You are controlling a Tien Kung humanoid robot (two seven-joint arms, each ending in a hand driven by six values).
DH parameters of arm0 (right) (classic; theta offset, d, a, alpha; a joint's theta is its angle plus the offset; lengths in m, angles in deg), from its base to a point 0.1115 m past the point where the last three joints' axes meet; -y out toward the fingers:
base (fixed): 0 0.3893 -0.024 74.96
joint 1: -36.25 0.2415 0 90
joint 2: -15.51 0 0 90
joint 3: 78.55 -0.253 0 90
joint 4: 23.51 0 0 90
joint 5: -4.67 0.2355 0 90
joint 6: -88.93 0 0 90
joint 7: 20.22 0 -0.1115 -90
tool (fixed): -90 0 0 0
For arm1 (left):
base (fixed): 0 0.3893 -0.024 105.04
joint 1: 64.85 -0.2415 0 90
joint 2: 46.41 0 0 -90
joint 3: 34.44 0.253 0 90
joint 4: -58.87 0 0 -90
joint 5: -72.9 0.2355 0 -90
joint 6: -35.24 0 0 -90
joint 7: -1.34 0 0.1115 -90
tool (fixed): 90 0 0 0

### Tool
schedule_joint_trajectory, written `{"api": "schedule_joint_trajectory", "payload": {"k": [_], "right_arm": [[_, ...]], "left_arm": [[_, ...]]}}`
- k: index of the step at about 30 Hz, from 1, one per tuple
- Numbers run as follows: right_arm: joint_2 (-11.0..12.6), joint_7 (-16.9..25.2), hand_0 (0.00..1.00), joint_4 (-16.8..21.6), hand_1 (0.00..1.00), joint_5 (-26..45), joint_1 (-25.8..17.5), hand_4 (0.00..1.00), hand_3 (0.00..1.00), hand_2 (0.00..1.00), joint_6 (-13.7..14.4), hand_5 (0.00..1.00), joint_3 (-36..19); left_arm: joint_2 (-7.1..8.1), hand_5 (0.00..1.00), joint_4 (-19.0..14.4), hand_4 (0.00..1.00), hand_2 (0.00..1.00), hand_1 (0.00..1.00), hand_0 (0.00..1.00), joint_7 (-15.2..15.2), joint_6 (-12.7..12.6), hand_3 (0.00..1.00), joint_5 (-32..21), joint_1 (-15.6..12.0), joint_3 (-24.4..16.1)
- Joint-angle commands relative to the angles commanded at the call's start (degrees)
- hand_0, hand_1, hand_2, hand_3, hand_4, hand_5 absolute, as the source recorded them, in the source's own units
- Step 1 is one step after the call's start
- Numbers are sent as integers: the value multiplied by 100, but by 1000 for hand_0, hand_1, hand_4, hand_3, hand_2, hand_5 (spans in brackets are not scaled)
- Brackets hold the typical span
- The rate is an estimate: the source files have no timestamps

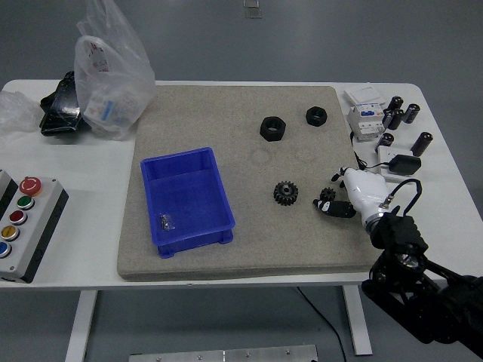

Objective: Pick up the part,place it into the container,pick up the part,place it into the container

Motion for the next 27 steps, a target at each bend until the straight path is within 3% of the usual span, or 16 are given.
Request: {"api": "schedule_joint_trajectory", "payload": {"k": [3, 4, 9, 10, 13, 27], "right_arm": [[2, 22, 422, -6, 391, 32, 7, 652, 628, 361, 49, 203, 36], [3, 33, 412, -11, 373, 50, 11, 619, 578, 304, 70, 157, 55], [12, 51, 412, -37, 373, 90, 25, 619, 578, 304, 89, 157, 126], [15, 51, 405, -38, 372, 88, 25, 581, 579, 294, 86, 100, 134], [22, 62, 405, -31, 372, 74, 25, 581, 579, 294, 110, 100, 145], [69, 352, 373, -23, 370, 227, 452, 564, 536, 287, 618, 89, 590]], "left_arm": [[1, 248, 0, 722, 608, 638, 614, -1, -1, 696, 0, 1, 0], [1, 247, 0, 722, 608, 638, 614, 0, 0, 694, -2, 2, 2], [4, 247, 0, 722, 608, 638, 614, 0, 1, 694, -10, 4, 11], [4, 247, 0, 722, 608, 638, 614, 0, 1, 695, -10, 3, 12], [5, 247, 0, 722, 608, 638, 614, -3, 0, 695, -9, 0, 10], [8, 249, 0, 722, 608, 638, 614, -2, -1, 694, -22, 9, 17]]}}
